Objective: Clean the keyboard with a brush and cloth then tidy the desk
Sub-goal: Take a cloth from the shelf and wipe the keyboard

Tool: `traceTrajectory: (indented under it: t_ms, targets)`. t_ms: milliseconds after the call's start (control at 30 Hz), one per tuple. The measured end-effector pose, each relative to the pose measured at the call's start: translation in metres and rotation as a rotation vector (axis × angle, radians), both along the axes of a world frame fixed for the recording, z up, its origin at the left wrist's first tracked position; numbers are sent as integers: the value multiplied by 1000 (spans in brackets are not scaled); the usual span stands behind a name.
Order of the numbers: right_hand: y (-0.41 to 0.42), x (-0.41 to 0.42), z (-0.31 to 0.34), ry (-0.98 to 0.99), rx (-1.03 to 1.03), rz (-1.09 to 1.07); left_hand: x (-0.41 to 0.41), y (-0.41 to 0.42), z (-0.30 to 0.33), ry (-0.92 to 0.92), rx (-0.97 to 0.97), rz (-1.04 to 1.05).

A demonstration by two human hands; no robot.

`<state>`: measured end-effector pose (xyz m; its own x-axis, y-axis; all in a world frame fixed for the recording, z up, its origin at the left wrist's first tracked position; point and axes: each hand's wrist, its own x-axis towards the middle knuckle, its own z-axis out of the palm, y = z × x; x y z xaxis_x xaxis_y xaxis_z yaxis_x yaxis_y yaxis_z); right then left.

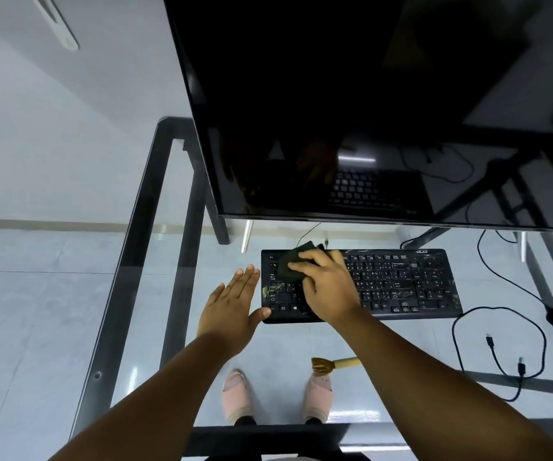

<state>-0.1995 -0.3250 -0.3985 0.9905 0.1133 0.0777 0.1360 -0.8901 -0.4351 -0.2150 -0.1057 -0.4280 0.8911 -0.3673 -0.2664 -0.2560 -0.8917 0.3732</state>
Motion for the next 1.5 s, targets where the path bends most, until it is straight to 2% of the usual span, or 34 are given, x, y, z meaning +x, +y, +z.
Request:
traceTrajectory:
  t_ms: [100, 267, 433, 633, 800, 933, 1033, 1233, 1400, 1500]
  targets:
    - [5, 1, 2, 20, -28, -66, 0, 0, 2, 7, -15, 19]
    - [12, 6, 7, 81, -74, 116, 0, -1, 5, 15, -45, 42]
    - [6, 1, 4, 41, -34, -27, 0, -1, 5, 30, -36, 40]
    - [17, 4, 11, 132, -106, 111, 1, 0, 6, 37, -60, 41]
    - [4, -4, 7, 69, -69, -45, 6, 4, 11, 60, -98, 31]
    - [15, -8, 10, 116, -104, 95, 19, 11, 22, 112, -5, -58]
    - [8, -17, 8, 110, -110, 230, 30, 9, 29, 78, 66, -128]
    - [8, -19, 7, 91, -62, 144, 40, 6, 29, 45, 127, -192]
    - [18, -26, 8, 120, -62, 326, 39, 8, 30, 38, 122, -204]
    - [8, -21, 5, 115, -30, 323, 38, 9, 30, 39, 107, -203]
